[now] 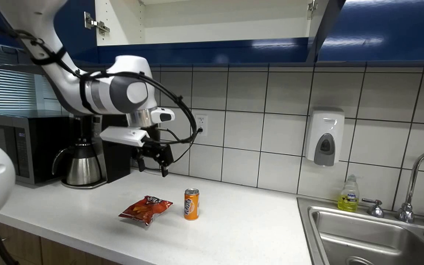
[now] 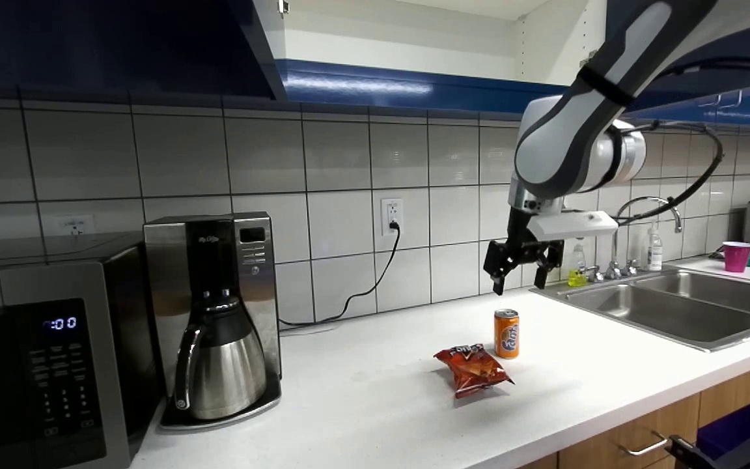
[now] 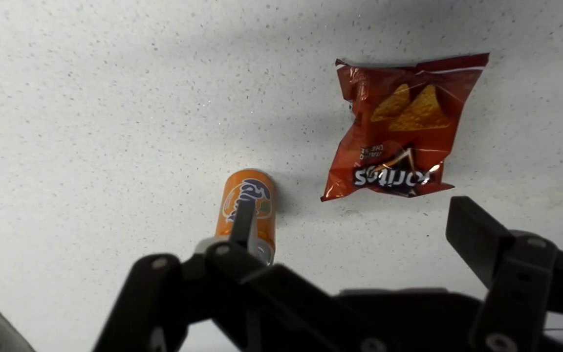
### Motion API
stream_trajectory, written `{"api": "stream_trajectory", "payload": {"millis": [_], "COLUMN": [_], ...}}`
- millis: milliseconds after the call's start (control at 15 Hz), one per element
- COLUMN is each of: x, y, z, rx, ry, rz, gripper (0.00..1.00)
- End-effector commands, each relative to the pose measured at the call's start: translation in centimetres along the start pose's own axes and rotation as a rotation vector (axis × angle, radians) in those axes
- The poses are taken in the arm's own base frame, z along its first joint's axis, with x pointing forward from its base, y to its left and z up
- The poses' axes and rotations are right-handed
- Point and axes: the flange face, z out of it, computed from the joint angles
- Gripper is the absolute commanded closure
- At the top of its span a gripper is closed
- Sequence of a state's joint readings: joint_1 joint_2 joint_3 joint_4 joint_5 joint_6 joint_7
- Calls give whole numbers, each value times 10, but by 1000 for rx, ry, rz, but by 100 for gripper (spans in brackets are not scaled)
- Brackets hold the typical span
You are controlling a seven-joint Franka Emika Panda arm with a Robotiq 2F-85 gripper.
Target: Take the can out of the open upper cabinet and put it on the countertop.
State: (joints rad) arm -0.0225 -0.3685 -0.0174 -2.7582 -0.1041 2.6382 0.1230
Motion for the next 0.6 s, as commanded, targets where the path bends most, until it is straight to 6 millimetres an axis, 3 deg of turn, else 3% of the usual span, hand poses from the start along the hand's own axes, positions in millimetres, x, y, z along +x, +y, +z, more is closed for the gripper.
{"api": "stream_trajectory", "payload": {"millis": [0,67,267,533], "x": [-16,-4,-9,-11], "y": [-21,-11,-20,-20], "z": [-74,-35,-71,-70], "rx": [-34,-16,-28,-29], "ry": [-5,-15,3,-3], "rz": [-55,-32,-58,-58], "gripper": [0,0,0,0]}}
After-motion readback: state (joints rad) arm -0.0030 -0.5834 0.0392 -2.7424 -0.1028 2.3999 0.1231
